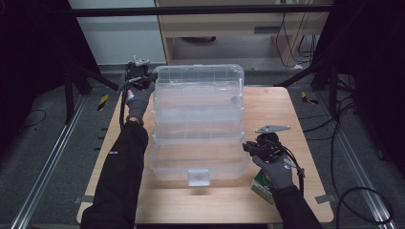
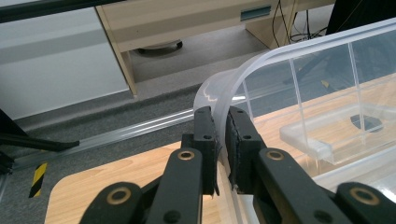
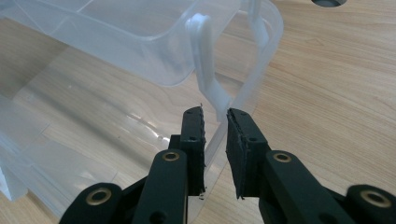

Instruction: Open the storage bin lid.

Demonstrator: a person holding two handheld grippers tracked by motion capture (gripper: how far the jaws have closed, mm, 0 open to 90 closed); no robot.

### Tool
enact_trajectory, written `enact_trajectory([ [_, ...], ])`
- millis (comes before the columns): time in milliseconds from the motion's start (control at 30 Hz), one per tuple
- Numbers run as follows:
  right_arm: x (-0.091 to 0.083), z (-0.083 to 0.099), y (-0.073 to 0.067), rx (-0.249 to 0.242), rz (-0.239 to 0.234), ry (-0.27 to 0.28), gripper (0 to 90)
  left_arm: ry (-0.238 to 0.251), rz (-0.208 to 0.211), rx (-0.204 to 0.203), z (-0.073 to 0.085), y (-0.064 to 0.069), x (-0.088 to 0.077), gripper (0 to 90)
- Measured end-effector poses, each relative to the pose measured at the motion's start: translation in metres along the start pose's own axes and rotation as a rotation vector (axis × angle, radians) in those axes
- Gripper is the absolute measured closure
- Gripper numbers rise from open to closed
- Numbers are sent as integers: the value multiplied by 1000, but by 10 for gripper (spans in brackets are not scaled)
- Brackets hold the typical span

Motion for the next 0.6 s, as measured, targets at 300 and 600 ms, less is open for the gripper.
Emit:
enact_trajectory([
  [300,-1,1,-4,-12,21,-6,771,-13,38,-15,-1,2,10,721],
  [600,-1,2,-3,-6,29,-6,777,5,59,-15,10,-9,-6,664],
])
Point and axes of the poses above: each handheld gripper's, and its own axes: x roughly forward along the jaws, z roughly out of its underside, y roughly to its right, the point moved 8 cm from there along x, roughly forward along the jaws, and after that the axes turned 10 degrees about -y, right-handed, at the moved point
